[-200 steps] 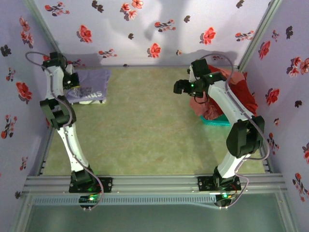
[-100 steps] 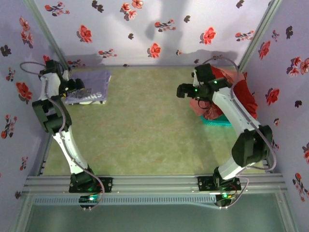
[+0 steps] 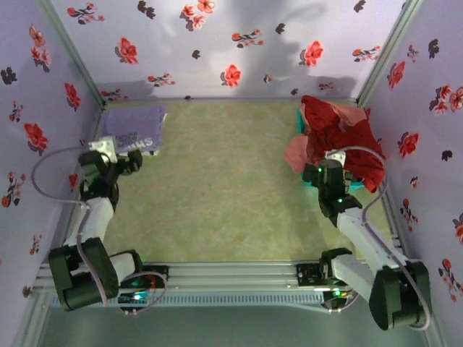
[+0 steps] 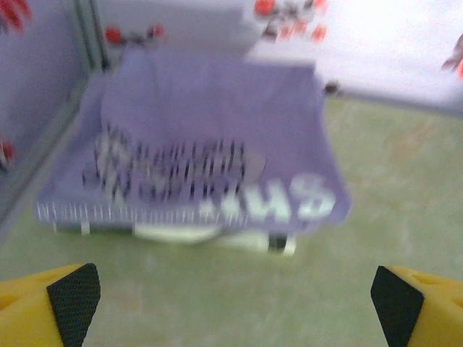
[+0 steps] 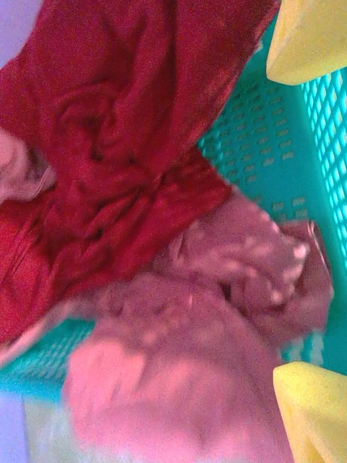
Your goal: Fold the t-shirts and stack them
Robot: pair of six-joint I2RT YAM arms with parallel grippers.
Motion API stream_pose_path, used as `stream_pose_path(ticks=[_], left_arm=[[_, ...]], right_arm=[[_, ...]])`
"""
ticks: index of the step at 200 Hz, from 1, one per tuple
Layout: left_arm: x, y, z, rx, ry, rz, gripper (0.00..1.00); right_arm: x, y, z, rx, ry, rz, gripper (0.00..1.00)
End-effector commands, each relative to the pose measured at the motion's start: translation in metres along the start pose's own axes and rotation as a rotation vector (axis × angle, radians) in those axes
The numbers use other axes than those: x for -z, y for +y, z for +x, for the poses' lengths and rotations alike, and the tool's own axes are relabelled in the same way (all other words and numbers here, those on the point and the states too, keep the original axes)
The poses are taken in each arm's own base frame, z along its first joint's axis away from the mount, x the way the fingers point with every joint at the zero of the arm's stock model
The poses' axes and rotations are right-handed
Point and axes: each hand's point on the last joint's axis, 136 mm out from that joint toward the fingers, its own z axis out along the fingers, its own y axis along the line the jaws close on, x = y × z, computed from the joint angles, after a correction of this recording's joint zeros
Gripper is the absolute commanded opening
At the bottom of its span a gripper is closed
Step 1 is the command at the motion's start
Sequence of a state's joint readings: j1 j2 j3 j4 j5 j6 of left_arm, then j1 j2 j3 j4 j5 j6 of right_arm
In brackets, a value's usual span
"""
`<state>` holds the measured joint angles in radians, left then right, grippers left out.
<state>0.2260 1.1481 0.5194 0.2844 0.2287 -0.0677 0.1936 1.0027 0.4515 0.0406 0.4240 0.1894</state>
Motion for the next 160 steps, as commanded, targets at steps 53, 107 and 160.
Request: stream_pose_path(ticks=[53,107,160], left_arm=[[-0.029,-0.003,0.029,-0.005,-0.155,-0.043,0.99],[-0.037,-0.013,0.050,-0.064,-0.166,-0.020,0.99],[-0.057,-0.017,0.047,-0.152,-0.075,-0.132,0.99]], right_arm=[[-0.053,0.003,-0.020,0.013,-0.218,0.000,0.99],[-0.082,0.011,-0.002,-0.013,-0.175,-0.065,0.99],[-0.090,0.009,-0.002,-0.045,-0.140,-0.116,0.99]])
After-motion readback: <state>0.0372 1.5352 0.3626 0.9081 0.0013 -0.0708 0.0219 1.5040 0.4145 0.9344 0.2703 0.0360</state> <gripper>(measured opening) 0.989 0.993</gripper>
